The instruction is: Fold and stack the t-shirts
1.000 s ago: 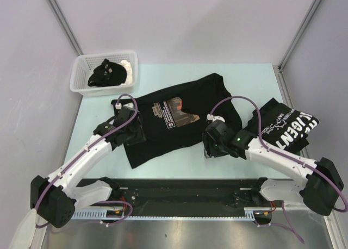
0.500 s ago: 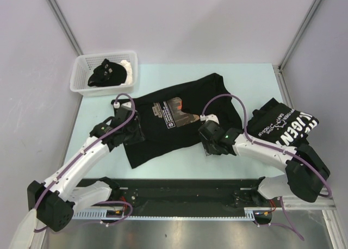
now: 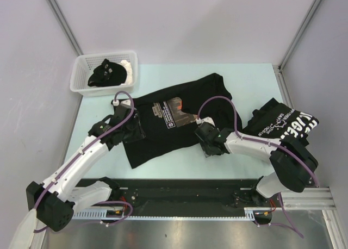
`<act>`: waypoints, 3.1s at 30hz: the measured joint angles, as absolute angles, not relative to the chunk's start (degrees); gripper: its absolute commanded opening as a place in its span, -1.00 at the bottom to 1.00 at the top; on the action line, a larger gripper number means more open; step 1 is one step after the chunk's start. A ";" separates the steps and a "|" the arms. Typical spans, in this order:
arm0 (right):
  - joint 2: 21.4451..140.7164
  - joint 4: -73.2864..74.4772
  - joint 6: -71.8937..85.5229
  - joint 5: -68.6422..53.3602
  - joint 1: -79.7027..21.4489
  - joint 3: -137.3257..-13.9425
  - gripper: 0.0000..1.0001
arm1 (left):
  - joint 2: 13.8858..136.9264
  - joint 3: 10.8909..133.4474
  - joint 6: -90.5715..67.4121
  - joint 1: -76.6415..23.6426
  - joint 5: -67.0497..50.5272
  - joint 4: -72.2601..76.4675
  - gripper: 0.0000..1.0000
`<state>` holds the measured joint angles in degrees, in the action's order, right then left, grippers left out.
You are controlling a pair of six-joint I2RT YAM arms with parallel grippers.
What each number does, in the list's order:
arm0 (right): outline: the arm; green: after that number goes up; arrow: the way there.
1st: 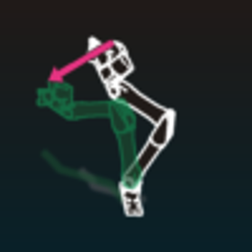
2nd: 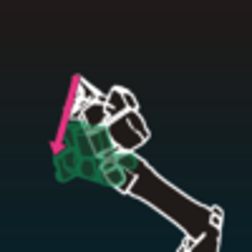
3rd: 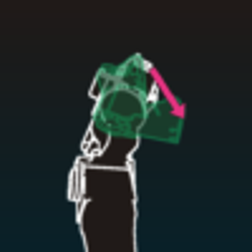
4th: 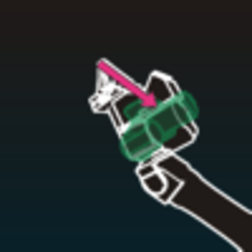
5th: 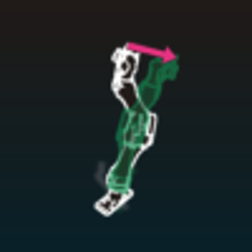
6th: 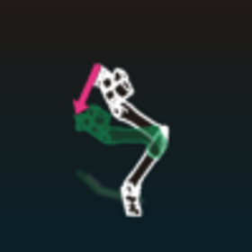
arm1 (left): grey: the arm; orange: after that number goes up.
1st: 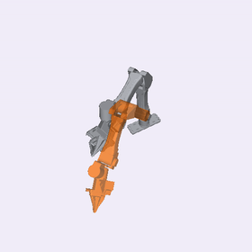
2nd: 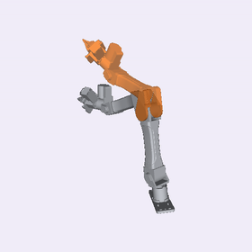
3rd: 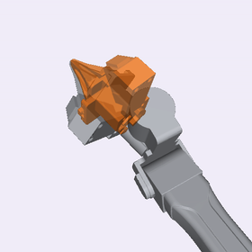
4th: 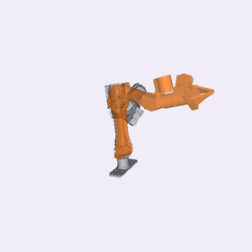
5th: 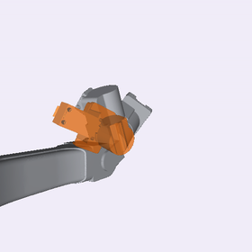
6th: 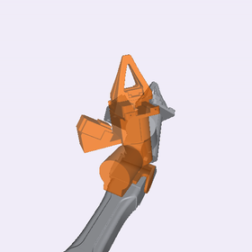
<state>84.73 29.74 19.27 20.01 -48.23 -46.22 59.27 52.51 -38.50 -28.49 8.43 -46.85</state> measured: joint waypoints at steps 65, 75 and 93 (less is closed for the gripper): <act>82.72 34.48 12.73 11.16 -36.62 -50.30 -1.00 | 63.86 34.72 -60.07 -33.06 13.02 -51.99 0.43; 82.72 34.59 12.73 11.05 -36.62 -50.30 -1.00 | 63.99 34.70 -60.55 -33.10 15.22 -52.82 0.43; 80.71 35.51 12.34 7.99 -36.62 -50.30 -1.00 | 66.30 31.05 -61.54 -33.26 14.17 -43.59 -0.72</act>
<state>80.71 35.51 12.34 7.99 -36.62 -50.30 66.30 31.05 -61.54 -33.26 14.17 -43.59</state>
